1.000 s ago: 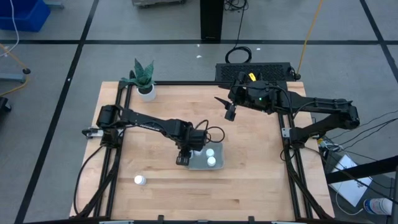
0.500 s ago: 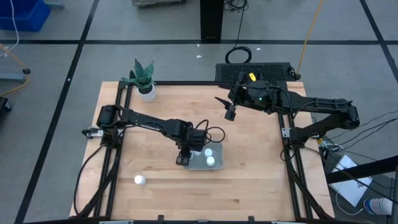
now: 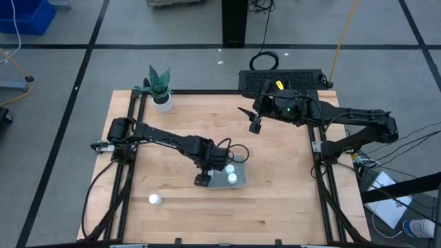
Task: Pick and place pill bottles into a basket
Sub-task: Put the white pill bottle into the gray bin
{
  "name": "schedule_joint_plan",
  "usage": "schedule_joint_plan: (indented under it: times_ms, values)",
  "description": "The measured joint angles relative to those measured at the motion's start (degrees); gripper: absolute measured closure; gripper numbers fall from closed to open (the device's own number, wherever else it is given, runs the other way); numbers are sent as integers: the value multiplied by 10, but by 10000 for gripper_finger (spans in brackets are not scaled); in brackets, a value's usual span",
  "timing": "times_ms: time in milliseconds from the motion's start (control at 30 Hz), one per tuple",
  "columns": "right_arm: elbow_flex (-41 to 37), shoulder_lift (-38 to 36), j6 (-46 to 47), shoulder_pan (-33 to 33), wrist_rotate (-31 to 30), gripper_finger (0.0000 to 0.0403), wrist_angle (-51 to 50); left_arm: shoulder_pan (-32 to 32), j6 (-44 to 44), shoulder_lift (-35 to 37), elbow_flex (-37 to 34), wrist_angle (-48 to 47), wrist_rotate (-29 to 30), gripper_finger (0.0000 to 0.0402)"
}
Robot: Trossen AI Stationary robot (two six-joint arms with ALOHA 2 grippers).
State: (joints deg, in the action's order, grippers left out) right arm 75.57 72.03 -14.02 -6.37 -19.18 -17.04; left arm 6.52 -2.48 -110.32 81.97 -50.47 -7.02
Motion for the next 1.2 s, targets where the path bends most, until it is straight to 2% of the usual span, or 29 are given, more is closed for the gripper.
schedule_joint_plan:
  times_ms: [367, 533, 733, 900, 1033, 1200]
  values:
    - [0, 0, 3, 0, 0, 195, -1, 0, 0, 48, 1, 7, 0, 77]
    - [0, 0, 3, 0, 0, 195, -6, 0, 4, 115, 1, -8, -3, 88]
    - [0, 0, 0, 0, -1, 195, -11, 19, 62, 203, 2, -73, -3, 98]
    - [0, 0, -1, 0, -3, 195, -12, 59, 149, 231, 2, -168, 24, 106]
    - [0, 0, -2, 0, -3, 195, -9, 103, 267, 231, 2, -254, 26, 113]
    - [0, 0, -2, 0, -4, 195, -3, 170, 395, 231, 2, -272, 27, 121]
